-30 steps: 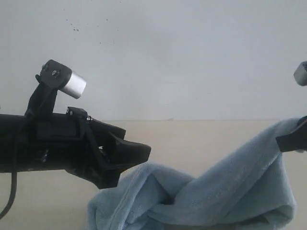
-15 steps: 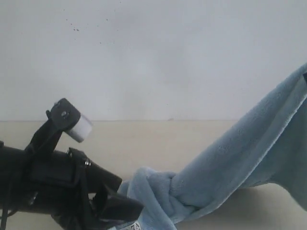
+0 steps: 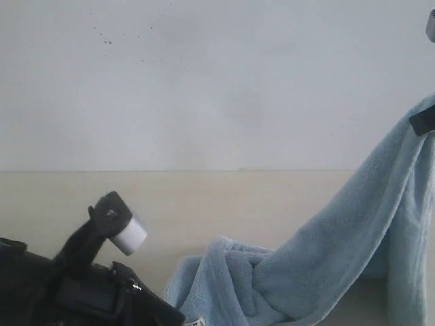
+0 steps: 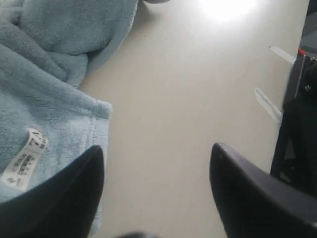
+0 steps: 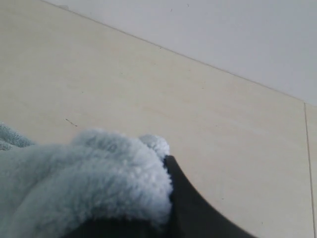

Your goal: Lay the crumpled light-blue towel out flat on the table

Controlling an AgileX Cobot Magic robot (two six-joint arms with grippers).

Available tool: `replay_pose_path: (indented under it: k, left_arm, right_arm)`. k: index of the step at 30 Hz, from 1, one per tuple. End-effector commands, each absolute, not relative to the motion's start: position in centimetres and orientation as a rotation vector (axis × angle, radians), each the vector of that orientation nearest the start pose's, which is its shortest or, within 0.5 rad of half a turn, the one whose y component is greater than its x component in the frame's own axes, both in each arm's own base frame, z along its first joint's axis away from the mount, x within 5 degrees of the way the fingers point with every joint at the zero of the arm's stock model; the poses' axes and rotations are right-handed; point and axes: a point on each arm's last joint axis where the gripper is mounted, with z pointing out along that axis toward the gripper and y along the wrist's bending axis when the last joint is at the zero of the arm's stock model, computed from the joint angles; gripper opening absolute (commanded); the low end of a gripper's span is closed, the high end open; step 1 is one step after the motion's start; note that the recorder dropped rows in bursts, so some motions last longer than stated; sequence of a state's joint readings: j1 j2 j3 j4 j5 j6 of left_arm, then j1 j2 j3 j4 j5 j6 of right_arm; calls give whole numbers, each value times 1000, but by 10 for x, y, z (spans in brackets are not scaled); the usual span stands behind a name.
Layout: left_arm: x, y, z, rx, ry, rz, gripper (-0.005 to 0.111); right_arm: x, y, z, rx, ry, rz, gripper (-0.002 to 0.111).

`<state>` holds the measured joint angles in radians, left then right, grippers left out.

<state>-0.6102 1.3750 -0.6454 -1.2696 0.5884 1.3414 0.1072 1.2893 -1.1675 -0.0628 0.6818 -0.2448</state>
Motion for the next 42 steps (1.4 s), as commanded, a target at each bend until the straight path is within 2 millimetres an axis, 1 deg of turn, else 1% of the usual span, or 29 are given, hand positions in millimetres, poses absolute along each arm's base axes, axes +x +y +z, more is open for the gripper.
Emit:
replay_pose_path:
  k: [1,4,8,11,14,16,20,23,27,36,38,39,41,42]
  left_arm:
    - [169,-205,194,1205,2170,-947,63]
    - [167,-218,175,1250,2180,-903,63]
    - [171,-233,161,1294,2198,-841,63]
    - [181,-240,153,1284,2218,-791,63]
    - [195,-245,148,1256,2220,-695,63]
    - [200,-250,146,1263,2214,-686,63]
    - [211,-261,132,1268,2238,-676,63]
    - [220,-266,124,1251,2254,-636,61]
    - [229,-267,115,1207,2282,-560,61]
    - [235,-263,100,1172,2327,-445,61]
    - [237,-262,100,1162,2326,-419,57]
    - [238,-260,100,1148,2328,-397,52]
    - [240,-259,100,1138,2326,-373,38]
    - [240,-259,100,1136,2326,-367,26]
  right_arm:
    - [283,26,358,-429,2243,-141,1]
    - [284,26,356,-430,2250,-141,1]
    - [285,26,355,-427,2249,-135,1]
    - [286,27,356,-419,2243,-121,1]
    - [286,29,356,-416,2233,-87,1]
    - [287,31,358,-416,2215,-68,1]
    - [288,31,359,-416,2196,-62,1]
    - [288,32,359,-416,2194,-61,1]
    - [288,32,359,-415,2194,-59,1]
    - [288,34,359,-402,2192,-20,1]
    - [288,34,359,-400,2192,-17,1]
    - [288,34,359,-400,2192,-17,1]
    - [288,34,359,-397,2192,-11,1]
    - [288,34,359,-395,2192,-9,1]
